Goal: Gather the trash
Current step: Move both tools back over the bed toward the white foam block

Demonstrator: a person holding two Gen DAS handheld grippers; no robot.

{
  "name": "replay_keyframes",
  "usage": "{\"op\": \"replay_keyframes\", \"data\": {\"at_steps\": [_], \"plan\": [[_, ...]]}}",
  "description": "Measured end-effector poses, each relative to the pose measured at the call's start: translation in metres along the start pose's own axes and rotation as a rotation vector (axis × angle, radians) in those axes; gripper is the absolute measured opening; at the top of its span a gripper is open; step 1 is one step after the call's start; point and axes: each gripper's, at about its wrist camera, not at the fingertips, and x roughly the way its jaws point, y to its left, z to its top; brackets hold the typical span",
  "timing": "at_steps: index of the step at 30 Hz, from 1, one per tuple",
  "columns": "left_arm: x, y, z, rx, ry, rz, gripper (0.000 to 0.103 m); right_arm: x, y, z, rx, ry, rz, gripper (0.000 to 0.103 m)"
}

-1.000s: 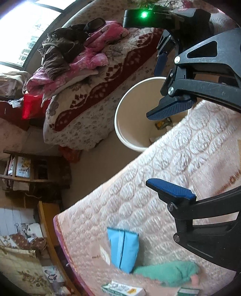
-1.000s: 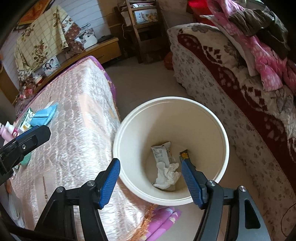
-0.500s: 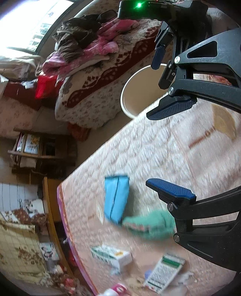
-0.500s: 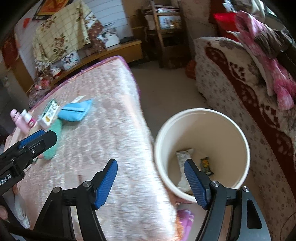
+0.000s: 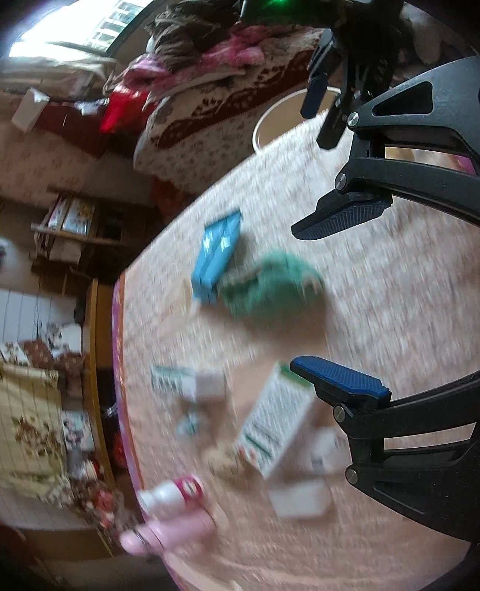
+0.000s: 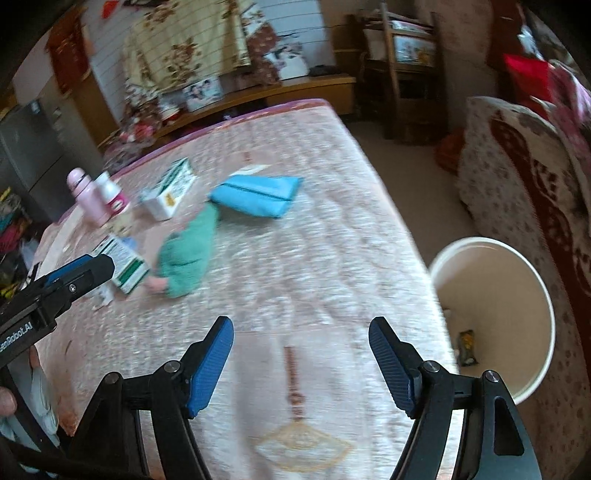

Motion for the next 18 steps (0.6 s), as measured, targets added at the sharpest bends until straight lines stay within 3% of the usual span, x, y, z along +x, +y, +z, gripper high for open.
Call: {"op": "replay_keyframes", "data": {"at_steps": [10, 18], "plan": [[-0.009, 0.113, -0.014, -0.141, 0.025, 0.169, 0.064, 0.026, 0.062, 0.002, -0.117, 0.050, 0.079, 0.074], [-0.016, 0.148, -0.022, -0.216, 0.020, 0.205, 0.064, 0.041, 0.097, 0.006, -0.161, 0.075, 0.128, 0.074]]}}
